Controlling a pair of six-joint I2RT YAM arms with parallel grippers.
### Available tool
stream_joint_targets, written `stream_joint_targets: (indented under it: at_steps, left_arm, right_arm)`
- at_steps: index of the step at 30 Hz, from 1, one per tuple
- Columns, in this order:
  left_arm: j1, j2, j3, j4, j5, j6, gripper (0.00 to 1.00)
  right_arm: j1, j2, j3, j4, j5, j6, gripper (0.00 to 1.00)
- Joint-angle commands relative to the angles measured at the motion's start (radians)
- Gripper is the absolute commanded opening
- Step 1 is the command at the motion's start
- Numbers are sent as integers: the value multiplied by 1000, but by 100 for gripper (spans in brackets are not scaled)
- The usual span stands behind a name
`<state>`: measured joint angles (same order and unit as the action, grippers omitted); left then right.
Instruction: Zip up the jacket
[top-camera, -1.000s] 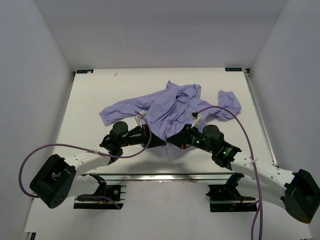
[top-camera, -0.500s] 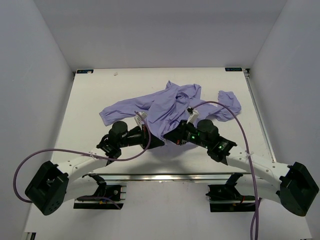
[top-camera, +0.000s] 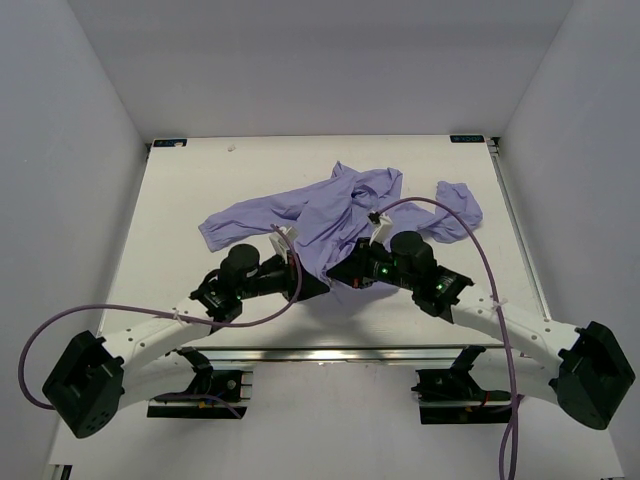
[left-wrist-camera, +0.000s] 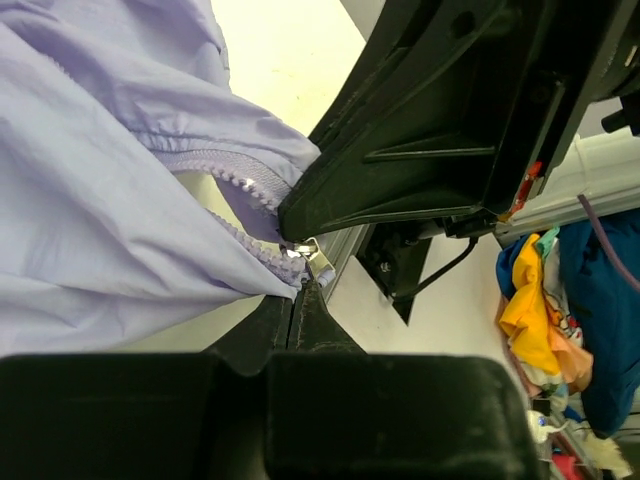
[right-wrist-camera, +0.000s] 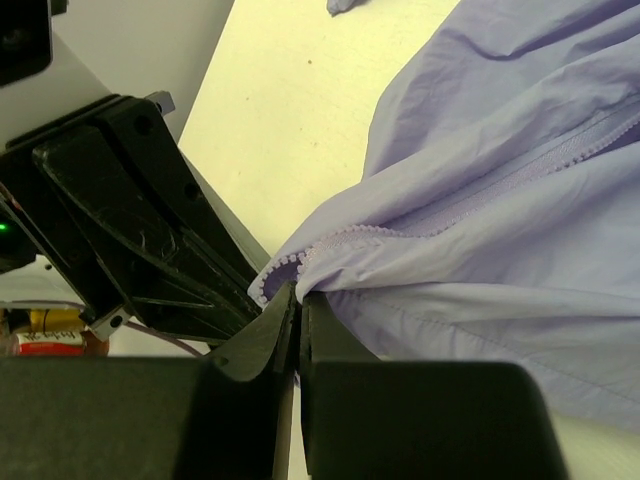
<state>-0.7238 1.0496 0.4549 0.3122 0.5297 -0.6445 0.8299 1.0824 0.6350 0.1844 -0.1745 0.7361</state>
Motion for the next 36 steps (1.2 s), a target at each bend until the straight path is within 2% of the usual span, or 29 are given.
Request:
stream_joint_targets:
  at_steps: [1, 4, 7, 8, 9, 10, 13, 18, 22, 23, 26, 28, 29, 32, 33, 36]
  left_arm:
    - [-32, -17, 31, -150, 26, -33, 0]
    - [-31, 1, 57, -148, -19, -73, 0]
    - [-32, 23, 59, -119, -30, -116, 0]
    - [-31, 47, 57, -93, -17, -147, 0]
    - [-31, 47, 57, -93, -16, -147, 0]
    - [-31, 47, 56, -91, -16, -170, 0]
    - [-31, 59, 45, -48, -10, -199, 0]
    - [-32, 55, 28, -18, -28, -241, 0]
    - [-31, 49, 21, -27, -65, -277, 0]
    - [-31, 46, 24, -36, -72, -283, 0]
    - [-32, 47, 28, -54, -103, -308, 0]
    - [-31, 49, 42, -56, -109, -320, 0]
    - [-31, 47, 45, -62, -117, -325, 0]
    - [-31, 43, 48, -67, -122, -340, 0]
    - [-31, 40, 47, -65, -126, -346, 0]
    - [-32, 27, 41, -53, -125, -359, 0]
  right_arm:
    - [-40, -41, 45, 69, 40, -46, 0]
    - [-40, -84, -26, 34, -22, -47, 1]
    - [-40, -119, -104, 15, -65, -27, 15]
    - [-40, -134, -115, -25, -71, -38, 25]
    - [-40, -134, -115, -25, -74, -41, 25]
    - [-40, -141, -113, -49, -71, -41, 36]
    - [-40, -165, -126, -71, -71, -46, 59]
    - [-37, -220, -147, -128, -68, -53, 72]
    - [-14, -286, -143, -241, -22, -104, 75]
    - [0, -297, -140, -255, 7, -116, 78]
    - [105, -315, -133, -286, 87, -130, 80]
    - [162, -291, -126, -284, 141, -132, 85]
    - [193, -274, -117, -284, 220, -129, 89]
    - [322, -195, -86, -273, 337, -124, 89]
    - [377, -178, -80, -260, 431, -115, 89]
    - [417, -118, -69, -220, 572, -80, 86]
